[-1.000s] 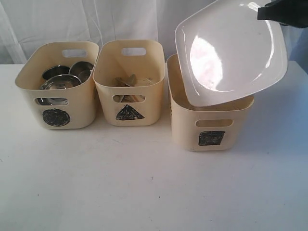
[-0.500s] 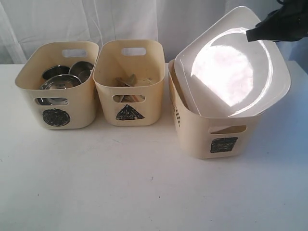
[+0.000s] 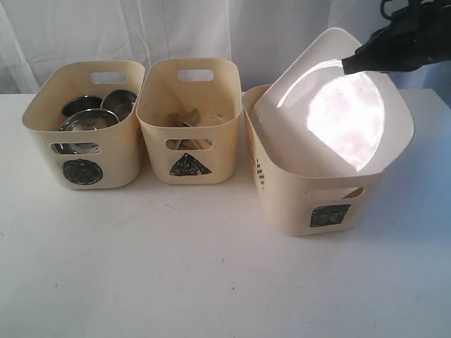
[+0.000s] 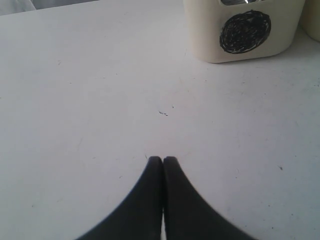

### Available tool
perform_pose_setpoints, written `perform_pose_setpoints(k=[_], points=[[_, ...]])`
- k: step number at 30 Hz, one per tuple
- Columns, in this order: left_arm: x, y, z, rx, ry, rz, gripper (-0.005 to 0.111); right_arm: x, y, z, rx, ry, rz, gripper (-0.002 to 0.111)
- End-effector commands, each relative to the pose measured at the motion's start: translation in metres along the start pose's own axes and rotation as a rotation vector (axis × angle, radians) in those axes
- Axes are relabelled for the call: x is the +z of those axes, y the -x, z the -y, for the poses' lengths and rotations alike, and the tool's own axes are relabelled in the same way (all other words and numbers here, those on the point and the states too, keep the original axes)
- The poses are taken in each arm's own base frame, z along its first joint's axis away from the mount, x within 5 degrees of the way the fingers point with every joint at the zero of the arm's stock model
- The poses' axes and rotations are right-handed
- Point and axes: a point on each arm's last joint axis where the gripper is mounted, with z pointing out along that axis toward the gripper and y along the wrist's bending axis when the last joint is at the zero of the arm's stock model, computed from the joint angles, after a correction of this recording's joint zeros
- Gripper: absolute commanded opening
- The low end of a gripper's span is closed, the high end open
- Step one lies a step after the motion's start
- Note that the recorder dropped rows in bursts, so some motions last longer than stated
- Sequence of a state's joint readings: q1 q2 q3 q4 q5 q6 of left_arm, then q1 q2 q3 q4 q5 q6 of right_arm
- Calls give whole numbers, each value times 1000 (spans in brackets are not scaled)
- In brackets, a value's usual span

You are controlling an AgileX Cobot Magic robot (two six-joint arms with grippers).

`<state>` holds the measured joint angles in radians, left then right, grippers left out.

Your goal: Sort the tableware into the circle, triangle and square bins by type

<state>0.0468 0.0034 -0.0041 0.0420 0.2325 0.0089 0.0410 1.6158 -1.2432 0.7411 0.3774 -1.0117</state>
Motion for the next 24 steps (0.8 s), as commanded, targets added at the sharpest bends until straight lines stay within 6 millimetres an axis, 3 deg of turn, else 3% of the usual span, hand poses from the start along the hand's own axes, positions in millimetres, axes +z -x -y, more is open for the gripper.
perform_pose_setpoints(k=[1,4,8,10,17,24], points=[[0,-1,1,-5,-6,2,0,5,2,-1,44,-11,17,2],[0,-1,1,-5,-6,2,0,8,0,-1,46,-17,15,15],[0,-1,1,-5,-6,2,0,13,-1,1,84,-29,24,51],[0,-1,1,-5,-6,2,0,15,-1,3,124,-41,42,63],[0,-1,1,-5,-6,2,0,1,13,10,205,-124,147,65],[0,-1,1,-5,-6,2,0,-51,45,21,196,-299,352,65]])
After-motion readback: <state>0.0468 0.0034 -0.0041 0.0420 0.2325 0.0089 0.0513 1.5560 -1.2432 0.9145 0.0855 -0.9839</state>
